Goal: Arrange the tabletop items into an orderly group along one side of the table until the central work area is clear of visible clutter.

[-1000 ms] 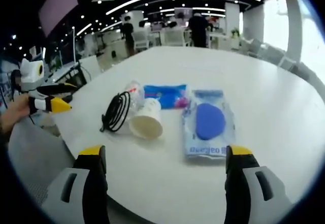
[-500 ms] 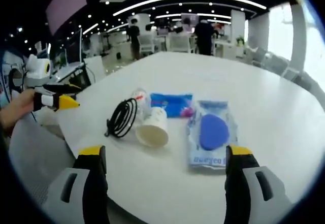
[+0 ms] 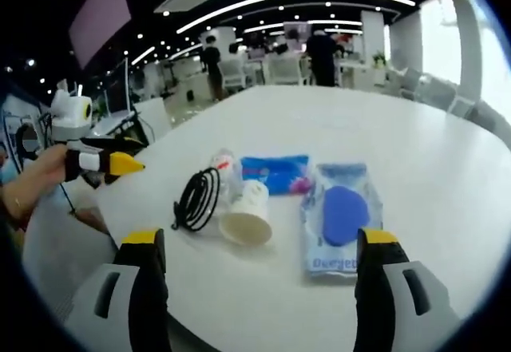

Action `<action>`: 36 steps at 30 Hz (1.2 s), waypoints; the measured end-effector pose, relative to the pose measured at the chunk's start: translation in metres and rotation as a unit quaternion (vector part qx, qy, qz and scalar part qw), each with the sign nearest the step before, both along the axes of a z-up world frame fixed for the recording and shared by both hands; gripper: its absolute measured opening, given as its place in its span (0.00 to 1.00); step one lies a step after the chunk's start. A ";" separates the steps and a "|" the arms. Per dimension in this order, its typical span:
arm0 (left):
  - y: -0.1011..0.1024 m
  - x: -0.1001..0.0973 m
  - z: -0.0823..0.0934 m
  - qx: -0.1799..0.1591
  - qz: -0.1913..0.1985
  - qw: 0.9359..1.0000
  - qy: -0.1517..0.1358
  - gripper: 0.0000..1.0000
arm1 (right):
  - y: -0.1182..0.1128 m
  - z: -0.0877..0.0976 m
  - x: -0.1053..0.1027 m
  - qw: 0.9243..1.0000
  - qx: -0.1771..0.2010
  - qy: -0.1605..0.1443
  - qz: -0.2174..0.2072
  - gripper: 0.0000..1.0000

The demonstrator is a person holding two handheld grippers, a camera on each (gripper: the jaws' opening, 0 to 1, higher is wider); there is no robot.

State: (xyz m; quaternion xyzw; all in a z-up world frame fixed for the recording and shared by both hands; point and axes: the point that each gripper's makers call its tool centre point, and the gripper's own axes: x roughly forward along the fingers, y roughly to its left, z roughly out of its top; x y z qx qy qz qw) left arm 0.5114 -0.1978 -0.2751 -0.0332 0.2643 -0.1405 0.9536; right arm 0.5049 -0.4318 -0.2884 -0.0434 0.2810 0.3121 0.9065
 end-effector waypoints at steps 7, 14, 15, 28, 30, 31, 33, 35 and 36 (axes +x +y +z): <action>-0.009 0.021 -0.003 -0.011 -0.001 1.000 0.012 0.78 | 0.000 -0.004 0.006 1.000 -0.017 -0.005 0.001 0.97; -0.020 0.040 -0.009 -0.035 0.000 0.999 0.027 0.77 | -0.003 -0.012 0.007 0.999 -0.033 0.002 0.002 0.97; -0.020 0.043 -0.011 -0.035 -0.001 0.999 0.030 0.77 | -0.003 -0.013 0.007 0.999 -0.033 0.002 0.002 0.97; -0.021 0.070 -0.035 -0.032 0.015 0.997 0.063 0.73 | -0.005 -0.020 0.006 0.999 -0.036 0.015 0.000 0.96; -0.022 0.074 -0.039 -0.041 0.021 0.996 0.070 0.72 | -0.005 -0.020 0.006 0.999 -0.036 0.017 0.001 0.96; -0.023 0.076 -0.040 -0.041 0.021 0.996 0.072 0.71 | -0.005 -0.021 0.006 0.999 -0.037 0.018 0.001 0.96; -0.024 0.079 -0.044 -0.043 0.026 0.996 0.078 0.71 | -0.004 -0.021 0.006 0.999 -0.037 0.019 0.001 0.96; -0.026 0.082 -0.049 -0.056 0.037 0.993 0.093 0.70 | -0.004 -0.022 0.006 0.999 -0.037 0.021 0.001 0.96; -0.028 0.083 -0.050 -0.063 0.040 0.993 0.094 0.70 | -0.004 -0.022 0.006 0.999 -0.037 0.022 0.001 0.96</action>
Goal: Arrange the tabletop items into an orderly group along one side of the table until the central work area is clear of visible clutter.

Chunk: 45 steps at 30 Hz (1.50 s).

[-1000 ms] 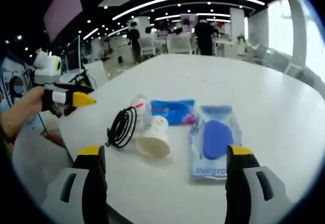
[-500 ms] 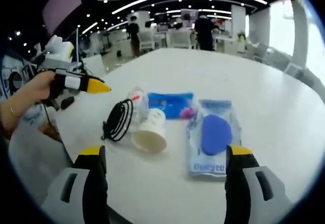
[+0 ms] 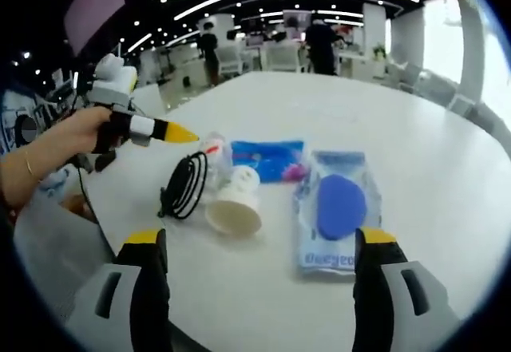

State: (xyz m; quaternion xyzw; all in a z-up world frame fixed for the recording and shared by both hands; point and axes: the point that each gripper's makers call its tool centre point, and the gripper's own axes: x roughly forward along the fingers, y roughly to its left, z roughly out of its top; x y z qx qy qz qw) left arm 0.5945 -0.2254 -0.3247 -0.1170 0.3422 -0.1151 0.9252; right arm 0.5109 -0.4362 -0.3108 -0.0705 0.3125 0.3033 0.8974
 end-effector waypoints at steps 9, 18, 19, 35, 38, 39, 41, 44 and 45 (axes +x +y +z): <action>-0.002 0.012 -0.017 -0.024 0.049 0.998 0.043 0.64 | 0.002 -0.005 -0.003 1.000 -0.009 0.010 0.008 0.95; -0.001 0.021 -0.028 -0.048 0.099 0.992 0.064 0.57 | 0.007 -0.008 -0.008 1.000 -0.011 0.017 0.019 0.94; -0.002 0.021 -0.029 -0.051 0.103 0.991 0.067 0.57 | 0.007 -0.008 -0.008 1.000 -0.012 0.018 0.020 0.94; -0.008 0.032 -0.045 -0.059 0.166 0.977 0.121 0.42 | 0.012 -0.009 -0.012 0.999 -0.013 0.025 0.031 0.94; -0.009 0.029 -0.051 -0.051 0.162 0.976 0.136 0.41 | 0.012 -0.009 -0.013 0.999 -0.014 0.026 0.033 0.94; -0.009 0.030 -0.051 -0.059 0.168 0.975 0.136 0.41 | 0.013 -0.009 -0.013 0.999 -0.014 0.025 0.034 0.94; -0.009 0.031 -0.052 -0.062 0.171 0.974 0.138 0.41 | 0.013 -0.009 -0.013 0.999 -0.014 0.025 0.035 0.94; -0.009 0.030 -0.052 -0.065 0.171 0.973 0.142 0.42 | 0.014 -0.009 -0.014 0.999 -0.016 0.026 0.038 0.94; -0.010 0.030 -0.052 -0.065 0.169 0.973 0.143 0.41 | 0.014 -0.009 -0.014 0.999 -0.017 0.026 0.038 0.94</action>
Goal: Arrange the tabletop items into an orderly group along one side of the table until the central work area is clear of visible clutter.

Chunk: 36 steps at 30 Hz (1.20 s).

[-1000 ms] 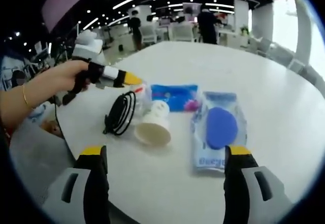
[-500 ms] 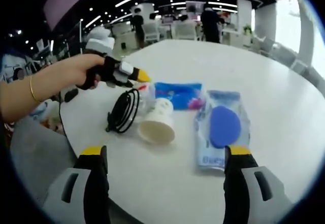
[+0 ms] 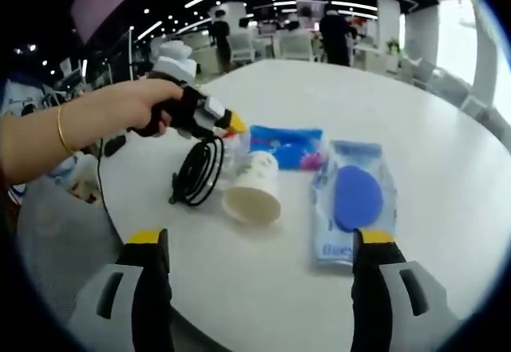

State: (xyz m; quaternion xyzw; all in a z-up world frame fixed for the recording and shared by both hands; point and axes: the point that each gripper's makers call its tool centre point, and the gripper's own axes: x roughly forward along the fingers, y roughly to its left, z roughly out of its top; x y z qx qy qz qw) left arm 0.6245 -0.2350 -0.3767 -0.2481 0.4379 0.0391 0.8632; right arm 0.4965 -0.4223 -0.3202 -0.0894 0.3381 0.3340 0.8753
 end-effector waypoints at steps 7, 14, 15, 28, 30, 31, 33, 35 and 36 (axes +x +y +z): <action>0.004 0.006 0.015 0.029 -0.015 0.999 -0.035 0.32 | -0.001 -0.001 0.000 1.000 -0.003 0.001 0.000 0.93; 0.008 0.014 0.045 0.029 -0.060 0.995 -0.078 0.00 | 0.001 -0.001 -0.001 1.000 -0.006 0.001 0.004 0.93; -0.004 0.006 0.032 0.015 -0.095 0.995 -0.040 0.00 | 0.001 -0.002 -0.002 1.000 -0.006 0.001 0.005 0.93; -0.005 0.004 0.036 0.036 -0.088 0.994 -0.055 0.00 | 0.001 -0.002 -0.003 1.000 -0.011 0.002 0.008 0.92; -0.006 0.005 0.035 0.036 -0.091 0.994 -0.053 0.02 | 0.001 -0.002 -0.004 1.000 -0.010 0.003 0.010 0.92; -0.007 0.005 0.036 0.034 -0.091 0.994 -0.053 0.07 | 0.002 -0.002 -0.004 1.000 -0.010 0.003 0.011 0.92; -0.008 0.007 0.037 0.037 -0.096 0.993 -0.052 0.16 | 0.002 -0.003 -0.004 1.000 -0.011 0.004 0.012 0.92; -0.006 0.008 0.036 0.049 -0.099 0.993 -0.050 0.25 | 0.001 -0.003 -0.004 1.000 -0.012 0.005 0.012 0.92; -0.006 0.008 0.035 0.052 -0.101 0.992 -0.046 0.30 | 0.001 -0.003 -0.004 1.000 -0.012 0.005 0.011 0.92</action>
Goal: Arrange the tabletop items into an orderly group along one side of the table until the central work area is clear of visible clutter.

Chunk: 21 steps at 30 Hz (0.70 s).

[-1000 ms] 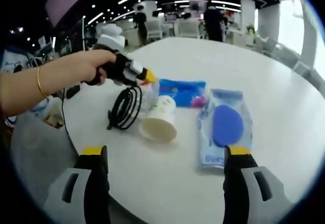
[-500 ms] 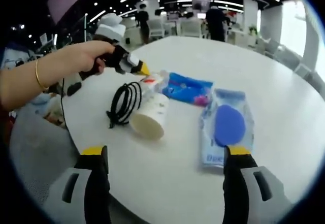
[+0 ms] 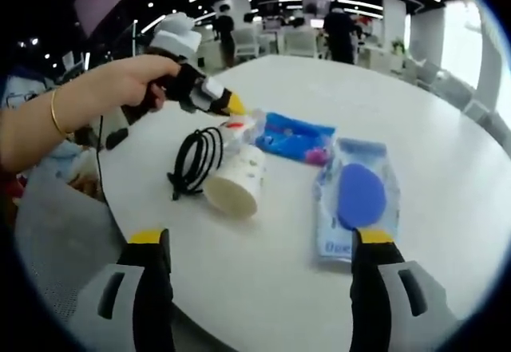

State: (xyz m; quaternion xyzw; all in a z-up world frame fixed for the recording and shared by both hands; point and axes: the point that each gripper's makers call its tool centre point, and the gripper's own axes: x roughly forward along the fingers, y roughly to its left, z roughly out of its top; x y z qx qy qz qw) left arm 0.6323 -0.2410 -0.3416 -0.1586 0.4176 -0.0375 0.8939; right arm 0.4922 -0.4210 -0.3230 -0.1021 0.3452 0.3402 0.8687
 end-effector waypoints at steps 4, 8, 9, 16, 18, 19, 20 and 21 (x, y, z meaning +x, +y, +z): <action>-0.002 0.000 -0.008 0.013 -0.005 1.000 0.016 0.49 | 0.000 0.000 0.000 1.000 0.001 0.001 0.000 0.93; -0.004 -0.001 -0.017 0.028 -0.011 0.999 0.031 0.57 | 0.000 -0.001 -0.002 1.000 0.000 0.005 0.002 0.93; -0.005 -0.001 -0.018 0.029 -0.011 0.999 0.034 0.59 | 0.000 -0.001 -0.002 1.000 -0.001 0.006 0.002 0.93; -0.006 0.001 -0.031 0.054 -0.026 0.997 0.055 0.60 | 0.002 -0.002 -0.004 1.000 -0.003 0.008 0.007 0.93; -0.003 0.003 -0.034 0.062 -0.024 0.996 0.060 0.58 | 0.002 -0.002 -0.004 1.000 -0.004 0.010 0.008 0.93; -0.003 0.004 -0.036 0.065 -0.026 0.996 0.063 0.58 | 0.001 -0.003 -0.004 1.000 -0.004 0.010 0.007 0.93; -0.002 0.003 -0.037 0.067 -0.027 0.995 0.067 0.56 | 0.001 -0.003 -0.004 1.000 -0.004 0.011 0.007 0.93; -0.002 0.002 -0.037 0.066 -0.026 0.995 0.067 0.54 | 0.001 -0.003 -0.004 1.000 -0.004 0.011 0.007 0.93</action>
